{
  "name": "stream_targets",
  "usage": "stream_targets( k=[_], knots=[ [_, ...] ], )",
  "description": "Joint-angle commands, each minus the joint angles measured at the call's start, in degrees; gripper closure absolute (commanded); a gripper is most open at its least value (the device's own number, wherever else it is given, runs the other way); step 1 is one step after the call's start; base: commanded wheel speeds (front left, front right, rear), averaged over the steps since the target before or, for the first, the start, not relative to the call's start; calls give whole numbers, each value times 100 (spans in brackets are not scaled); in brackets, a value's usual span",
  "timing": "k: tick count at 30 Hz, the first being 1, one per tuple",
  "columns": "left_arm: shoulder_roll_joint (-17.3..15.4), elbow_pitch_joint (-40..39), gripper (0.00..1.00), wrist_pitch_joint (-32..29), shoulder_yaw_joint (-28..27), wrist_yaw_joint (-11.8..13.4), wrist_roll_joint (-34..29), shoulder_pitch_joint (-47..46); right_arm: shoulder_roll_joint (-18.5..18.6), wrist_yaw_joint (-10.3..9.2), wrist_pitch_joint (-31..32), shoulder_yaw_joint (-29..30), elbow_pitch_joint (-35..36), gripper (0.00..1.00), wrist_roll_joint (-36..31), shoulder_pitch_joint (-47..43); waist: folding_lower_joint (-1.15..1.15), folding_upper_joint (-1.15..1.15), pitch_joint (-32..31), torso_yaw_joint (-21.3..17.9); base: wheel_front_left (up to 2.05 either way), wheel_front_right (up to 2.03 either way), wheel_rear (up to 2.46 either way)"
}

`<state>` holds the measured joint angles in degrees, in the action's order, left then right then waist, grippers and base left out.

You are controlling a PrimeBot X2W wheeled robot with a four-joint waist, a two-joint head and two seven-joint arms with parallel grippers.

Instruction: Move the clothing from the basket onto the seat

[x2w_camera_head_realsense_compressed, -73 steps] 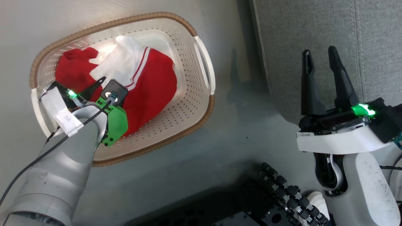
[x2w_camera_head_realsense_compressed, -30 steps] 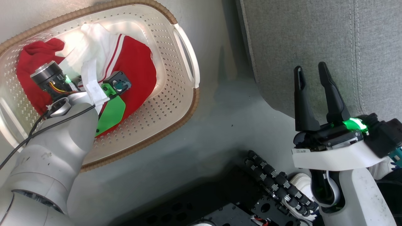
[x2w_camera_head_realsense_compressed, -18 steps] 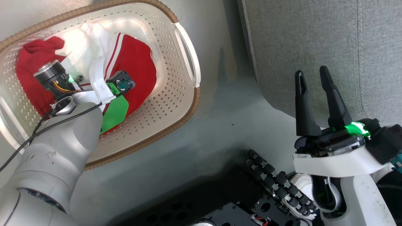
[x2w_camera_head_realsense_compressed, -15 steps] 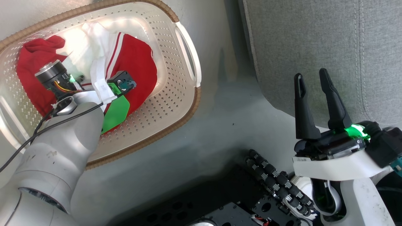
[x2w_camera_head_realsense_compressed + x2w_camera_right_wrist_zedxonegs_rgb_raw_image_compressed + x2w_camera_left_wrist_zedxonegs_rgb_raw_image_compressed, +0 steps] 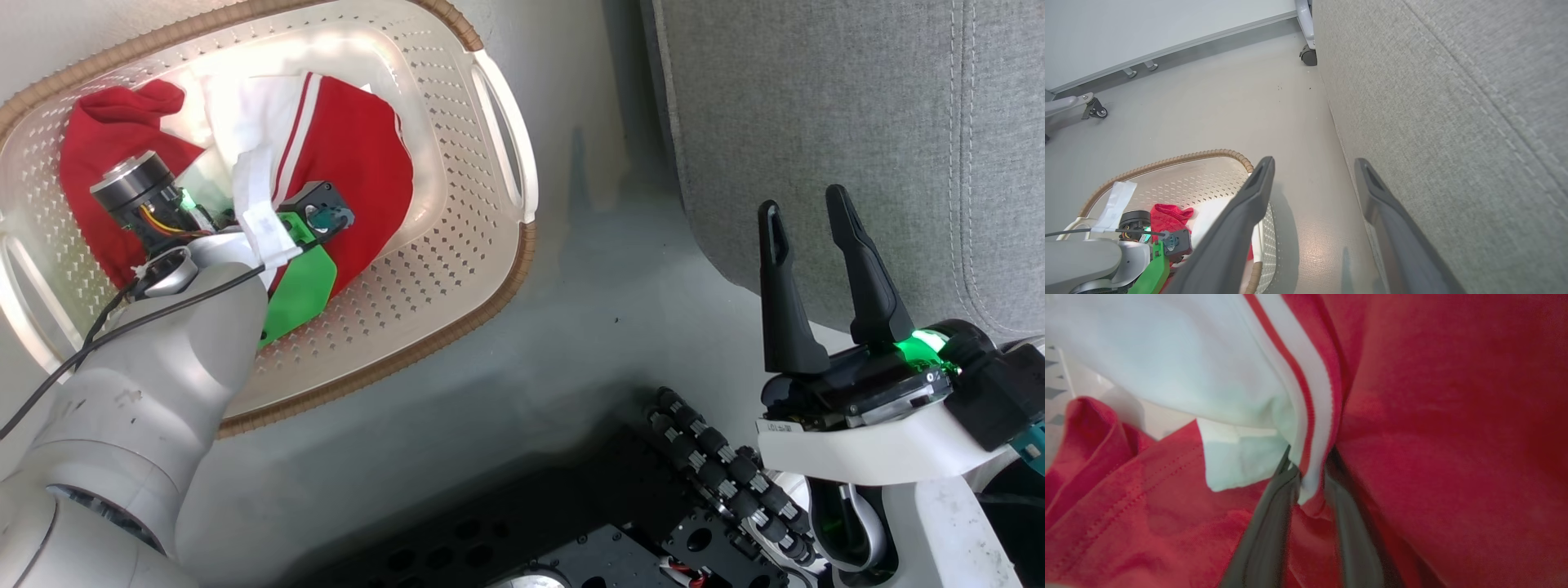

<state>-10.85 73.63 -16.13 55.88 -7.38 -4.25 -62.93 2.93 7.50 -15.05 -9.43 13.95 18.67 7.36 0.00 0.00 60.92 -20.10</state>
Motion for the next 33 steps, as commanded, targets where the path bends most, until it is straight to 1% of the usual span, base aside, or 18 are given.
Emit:
stream_targets(
  k=[1, 11, 17, 22, 33],
  knots=[
    [-70, 35, 100, 45, 26, -15, 88, -66, -8, -2, -19, -4, -19, 0, -13, 17, 0, 0, -15, -7, 0, 0, 0],
    [-118, 20, 100, 284, 215, -2, 371, -229, -8, -2, -19, -53, -141, 0, -29, 366, 0, 0, -180, -82, 0, 0, 0],
    [-160, 19, 100, 429, 192, 2, 542, -312, -8, -2, -19, -56, -275, 0, -22, 695, 0, 0, -369, -149, 0, 0, 0],
    [-156, 17, 100, 652, 134, 66, 642, -300, -7, -2, -19, -49, -431, 0, -7, 1018, 0, 0, -589, -177, 0, 0, 0],
    [335, 10, 100, 1305, 32, 181, 1012, 301, -1, -2, -19, 314, -720, 0, -442, 1076, 0, 0, -1717, 441, 0, 0, 0]
  ],
)
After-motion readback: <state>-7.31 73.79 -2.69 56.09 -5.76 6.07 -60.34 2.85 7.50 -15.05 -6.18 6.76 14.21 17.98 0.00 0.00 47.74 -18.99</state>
